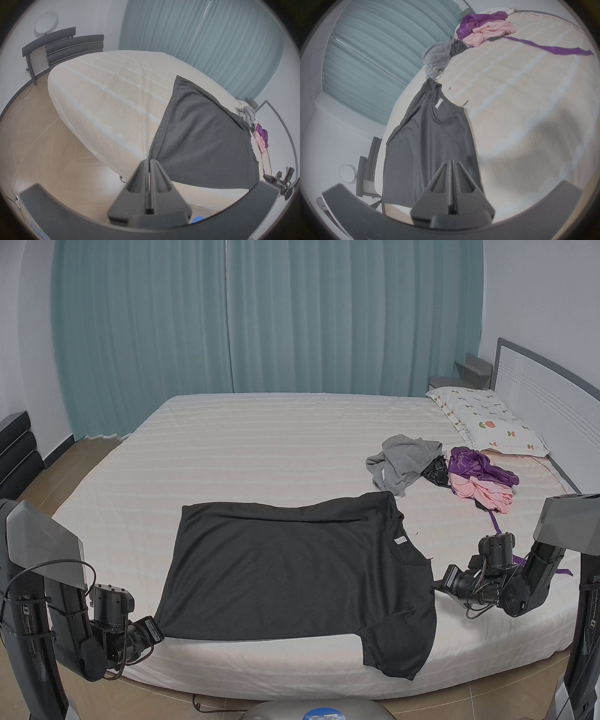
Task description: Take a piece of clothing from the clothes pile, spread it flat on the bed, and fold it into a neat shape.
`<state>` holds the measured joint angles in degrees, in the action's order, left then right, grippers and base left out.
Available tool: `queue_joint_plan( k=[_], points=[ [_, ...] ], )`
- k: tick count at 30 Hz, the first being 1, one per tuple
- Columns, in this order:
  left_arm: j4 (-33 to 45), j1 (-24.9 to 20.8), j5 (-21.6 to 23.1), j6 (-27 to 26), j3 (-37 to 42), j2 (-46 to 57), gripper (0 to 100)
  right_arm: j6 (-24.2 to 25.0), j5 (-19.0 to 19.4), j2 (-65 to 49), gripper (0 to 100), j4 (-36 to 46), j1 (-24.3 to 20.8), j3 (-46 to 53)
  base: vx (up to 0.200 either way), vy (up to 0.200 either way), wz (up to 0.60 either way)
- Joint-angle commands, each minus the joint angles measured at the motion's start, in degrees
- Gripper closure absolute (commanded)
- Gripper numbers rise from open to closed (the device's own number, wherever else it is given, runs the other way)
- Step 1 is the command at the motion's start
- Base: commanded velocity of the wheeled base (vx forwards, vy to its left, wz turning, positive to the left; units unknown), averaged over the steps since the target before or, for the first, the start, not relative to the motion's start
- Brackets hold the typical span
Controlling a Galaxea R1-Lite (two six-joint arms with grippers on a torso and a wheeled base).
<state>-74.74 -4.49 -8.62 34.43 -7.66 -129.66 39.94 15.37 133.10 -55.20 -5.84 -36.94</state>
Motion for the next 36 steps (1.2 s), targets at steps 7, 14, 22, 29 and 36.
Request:
queue_joint_plan(
  k=[7, 14, 22, 29, 36],
  points=[
    [-0.5, 0.0, 0.2, 1.3, -1.1, -0.2, 100, -0.2, 0.1, 0.0, 100, 3.2, 0.5, -3.2, 0.000, 0.000, 0.00],
    [-0.5, 0.0, 0.3, 1.3, -1.1, -0.2, 100, -3.4, 0.4, 0.5, 0, 3.7, 0.8, -2.3, 0.000, 0.000, 0.00],
    [-0.5, 0.0, 0.3, 1.3, -1.1, -0.2, 100, -5.1, 0.5, 1.8, 0, 6.2, 0.8, -4.3, 0.000, 0.000, 0.00],
    [-0.5, 0.0, 0.4, 1.3, -1.2, -0.2, 100, -7.4, 0.9, 3.7, 100, 8.4, 0.4, -7.0, 0.000, 0.000, 0.00],
    [-0.5, 0.0, 0.6, 1.3, -1.1, -0.2, 100, -8.1, 0.9, 3.4, 100, 11.8, 0.9, -10.9, 0.000, 0.000, 0.00]
  ],
)
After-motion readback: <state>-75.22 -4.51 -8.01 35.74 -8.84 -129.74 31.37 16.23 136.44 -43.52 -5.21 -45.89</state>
